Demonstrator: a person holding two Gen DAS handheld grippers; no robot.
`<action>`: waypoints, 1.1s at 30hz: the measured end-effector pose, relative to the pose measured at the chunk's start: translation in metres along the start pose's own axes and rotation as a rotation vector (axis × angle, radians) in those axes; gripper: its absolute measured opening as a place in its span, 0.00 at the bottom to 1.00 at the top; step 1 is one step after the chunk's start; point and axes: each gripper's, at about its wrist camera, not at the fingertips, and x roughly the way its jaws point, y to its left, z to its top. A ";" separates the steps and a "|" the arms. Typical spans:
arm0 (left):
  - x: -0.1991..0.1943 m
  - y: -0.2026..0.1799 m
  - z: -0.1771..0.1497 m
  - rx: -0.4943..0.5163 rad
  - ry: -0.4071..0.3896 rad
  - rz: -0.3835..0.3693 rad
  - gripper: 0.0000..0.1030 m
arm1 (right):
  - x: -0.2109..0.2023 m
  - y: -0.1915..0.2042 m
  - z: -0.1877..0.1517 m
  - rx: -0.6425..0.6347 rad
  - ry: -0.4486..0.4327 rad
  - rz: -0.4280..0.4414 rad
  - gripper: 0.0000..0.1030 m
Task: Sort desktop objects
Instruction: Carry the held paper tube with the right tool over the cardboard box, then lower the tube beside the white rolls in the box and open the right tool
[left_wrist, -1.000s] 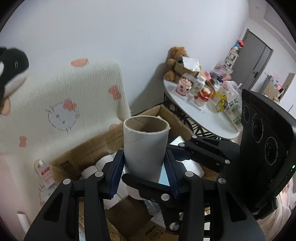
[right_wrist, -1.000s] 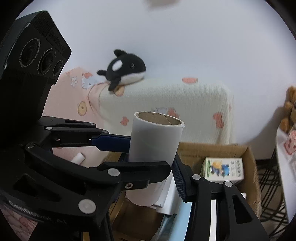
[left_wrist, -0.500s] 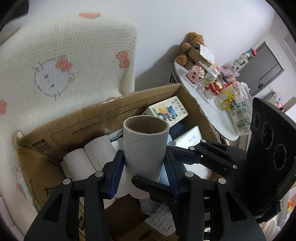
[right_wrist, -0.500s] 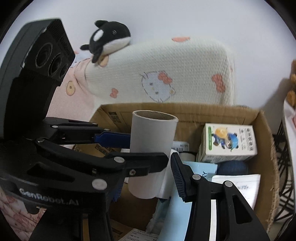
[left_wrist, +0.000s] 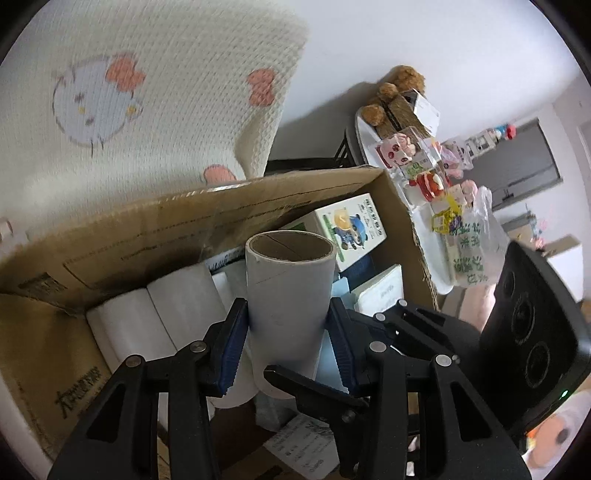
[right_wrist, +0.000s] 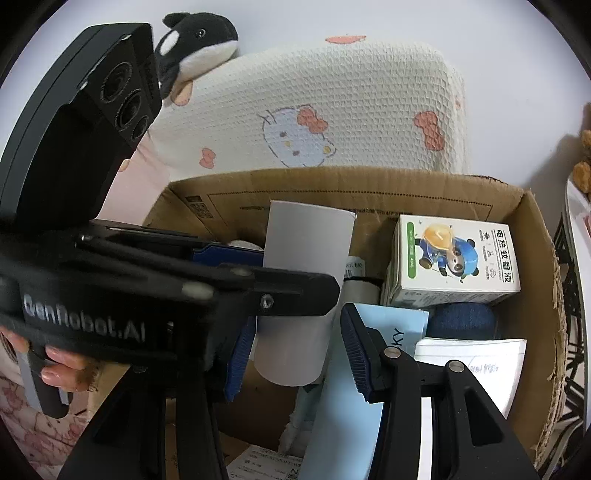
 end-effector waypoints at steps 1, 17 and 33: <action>0.003 0.004 0.001 -0.030 0.009 -0.015 0.46 | -0.002 -0.002 -0.001 0.007 0.000 0.001 0.42; 0.009 0.023 0.003 -0.126 0.017 -0.008 0.47 | -0.006 -0.001 -0.004 -0.012 0.016 0.008 0.40; 0.002 0.003 -0.006 -0.005 0.026 0.047 0.47 | -0.027 0.001 -0.018 0.031 0.053 0.065 0.40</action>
